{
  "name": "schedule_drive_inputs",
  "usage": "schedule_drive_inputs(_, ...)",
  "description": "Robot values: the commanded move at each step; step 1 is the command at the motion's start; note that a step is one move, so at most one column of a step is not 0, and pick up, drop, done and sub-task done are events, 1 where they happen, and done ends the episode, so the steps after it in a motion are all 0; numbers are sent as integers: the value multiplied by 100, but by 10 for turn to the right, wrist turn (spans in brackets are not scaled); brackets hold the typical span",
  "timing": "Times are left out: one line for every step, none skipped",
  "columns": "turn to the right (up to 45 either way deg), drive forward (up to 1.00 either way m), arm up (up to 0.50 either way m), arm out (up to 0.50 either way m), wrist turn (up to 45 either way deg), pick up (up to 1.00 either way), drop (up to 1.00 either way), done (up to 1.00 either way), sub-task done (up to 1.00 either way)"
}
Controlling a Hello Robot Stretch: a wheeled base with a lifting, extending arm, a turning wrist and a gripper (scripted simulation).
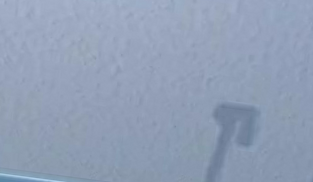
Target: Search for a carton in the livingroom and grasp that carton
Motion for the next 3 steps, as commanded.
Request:
schedule_drive_inputs(-450,0,0,0,0,0,0,0,0)
schedule_drive_inputs(-450,0,0,0,0,0,0,0,0)
schedule_drive_inputs(-450,0,0,0,0,0,0,0,0)
